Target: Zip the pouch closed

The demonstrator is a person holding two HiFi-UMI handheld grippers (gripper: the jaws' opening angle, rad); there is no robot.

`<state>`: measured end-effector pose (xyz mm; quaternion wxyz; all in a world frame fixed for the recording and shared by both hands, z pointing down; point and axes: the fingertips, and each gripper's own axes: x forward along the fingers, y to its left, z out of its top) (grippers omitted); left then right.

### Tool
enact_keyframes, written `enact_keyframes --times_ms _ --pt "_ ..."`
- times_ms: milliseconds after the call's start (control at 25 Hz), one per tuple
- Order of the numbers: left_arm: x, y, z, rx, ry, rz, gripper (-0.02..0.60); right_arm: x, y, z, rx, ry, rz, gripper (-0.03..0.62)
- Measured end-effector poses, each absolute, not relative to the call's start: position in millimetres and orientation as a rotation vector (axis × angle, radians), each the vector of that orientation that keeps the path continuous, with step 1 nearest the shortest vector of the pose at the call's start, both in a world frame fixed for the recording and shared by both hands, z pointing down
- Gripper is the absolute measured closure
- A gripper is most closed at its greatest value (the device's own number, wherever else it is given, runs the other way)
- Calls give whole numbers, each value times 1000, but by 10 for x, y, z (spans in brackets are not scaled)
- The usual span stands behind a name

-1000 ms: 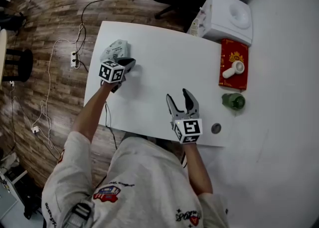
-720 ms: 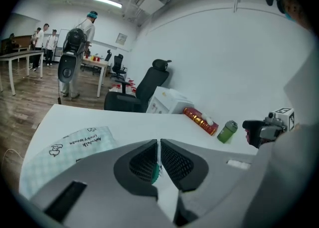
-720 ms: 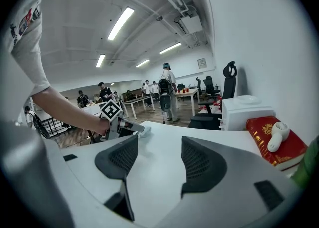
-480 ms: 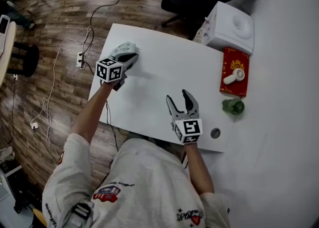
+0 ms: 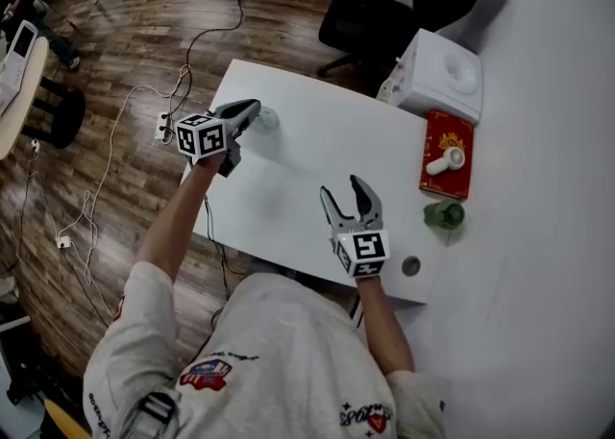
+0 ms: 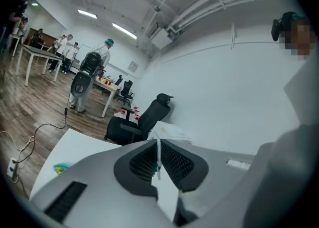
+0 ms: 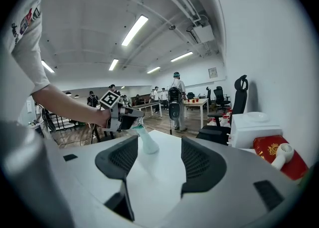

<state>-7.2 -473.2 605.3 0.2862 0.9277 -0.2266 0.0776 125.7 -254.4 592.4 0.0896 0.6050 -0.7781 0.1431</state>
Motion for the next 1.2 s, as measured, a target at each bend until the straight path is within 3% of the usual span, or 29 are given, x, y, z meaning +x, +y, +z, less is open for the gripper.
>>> enact_keyframes --times_ms 1200 --pt "-701 -3051 4831 2526 -623 -101 561 644 -2047 5096 1654 -2539 182 341"
